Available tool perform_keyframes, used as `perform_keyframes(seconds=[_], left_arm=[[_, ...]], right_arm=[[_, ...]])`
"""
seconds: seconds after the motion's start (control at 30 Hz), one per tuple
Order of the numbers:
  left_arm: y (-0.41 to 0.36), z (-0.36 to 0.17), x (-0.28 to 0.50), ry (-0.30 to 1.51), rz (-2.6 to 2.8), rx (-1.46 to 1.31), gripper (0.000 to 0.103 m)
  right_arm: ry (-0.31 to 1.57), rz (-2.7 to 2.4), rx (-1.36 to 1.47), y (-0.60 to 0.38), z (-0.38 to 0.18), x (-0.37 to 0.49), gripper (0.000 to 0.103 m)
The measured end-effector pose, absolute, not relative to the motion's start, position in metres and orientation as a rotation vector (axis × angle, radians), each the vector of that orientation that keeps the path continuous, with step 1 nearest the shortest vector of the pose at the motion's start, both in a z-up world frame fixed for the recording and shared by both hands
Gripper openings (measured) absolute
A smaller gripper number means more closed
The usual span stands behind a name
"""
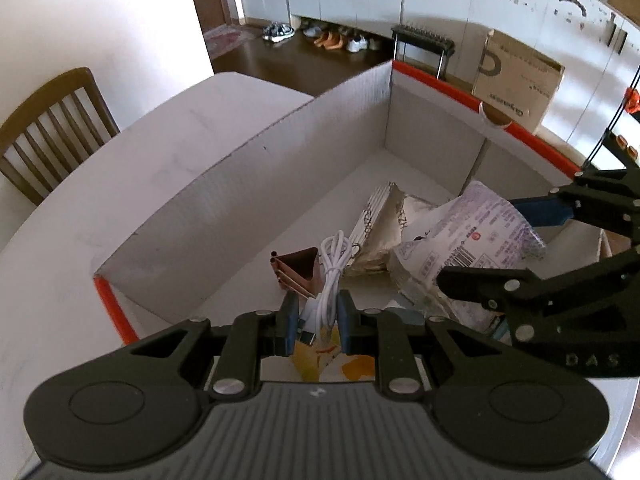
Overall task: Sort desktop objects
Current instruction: 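Lower and open left gripper to drop cable while right gripper releases bag into box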
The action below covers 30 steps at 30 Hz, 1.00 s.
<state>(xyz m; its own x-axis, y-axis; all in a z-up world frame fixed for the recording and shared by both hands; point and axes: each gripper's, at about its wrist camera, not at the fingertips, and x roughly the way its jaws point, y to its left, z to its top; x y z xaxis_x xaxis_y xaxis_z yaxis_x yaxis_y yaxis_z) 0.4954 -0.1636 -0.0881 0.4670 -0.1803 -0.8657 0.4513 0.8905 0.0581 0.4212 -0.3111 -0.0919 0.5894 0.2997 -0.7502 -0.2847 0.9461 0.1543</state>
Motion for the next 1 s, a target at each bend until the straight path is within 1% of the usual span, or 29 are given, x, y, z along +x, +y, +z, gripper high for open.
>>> perform_keyframes(seconds=[0.3,0.4,0.57,0.6,0.63,0.67,0.7,0.77,0.8,0.83,1.0], left_arm=[[-0.162,-0.104,0.505,1.090,-0.404,0.306,0.019],[-0.162,-0.106,0.504,1.091,-0.407,0.304,0.019],[-0.159,-0.105,0.501,1.085,-0.405,0.298,0.019],[-0.160,-0.104,0.503,1.085,-0.403,0.297,0.021],[-0.161,-0.103,0.504,1.084,-0.401,0.294,0.023],[-0.161,-0.102,0.503,1.080,-0.400,0.292,0.025],[-0.160,-0.101,0.501,1.074,-0.400,0.290,0.029],[-0.158,-0.098,0.498,1.063,-0.396,0.287,0.044],[-0.157,-0.096,0.497,1.051,-0.386,0.288,0.061],[-0.155,-0.092,0.494,1.029,-0.382,0.287,0.066],[-0.144,-0.074,0.481,0.972,-0.379,0.241,0.066]], right_arm=[[0.895,0.345,0.000,-0.306,-0.096,0.424,0.064],[0.898,0.347,-0.003,-0.304,-0.097,0.424,0.068],[0.897,0.338,-0.011,-0.302,-0.097,0.422,0.069],[0.898,0.338,-0.010,-0.302,-0.097,0.422,0.070],[0.897,0.335,-0.012,-0.302,-0.097,0.421,0.073],[0.895,0.335,-0.014,-0.303,-0.097,0.421,0.075],[0.893,0.337,-0.014,-0.303,-0.096,0.420,0.076],[0.890,0.338,-0.016,-0.303,-0.095,0.418,0.076],[0.888,0.337,-0.018,-0.304,-0.095,0.418,0.078],[0.886,0.336,-0.019,-0.304,-0.094,0.416,0.081],[0.865,0.338,-0.023,-0.308,-0.084,0.409,0.082]])
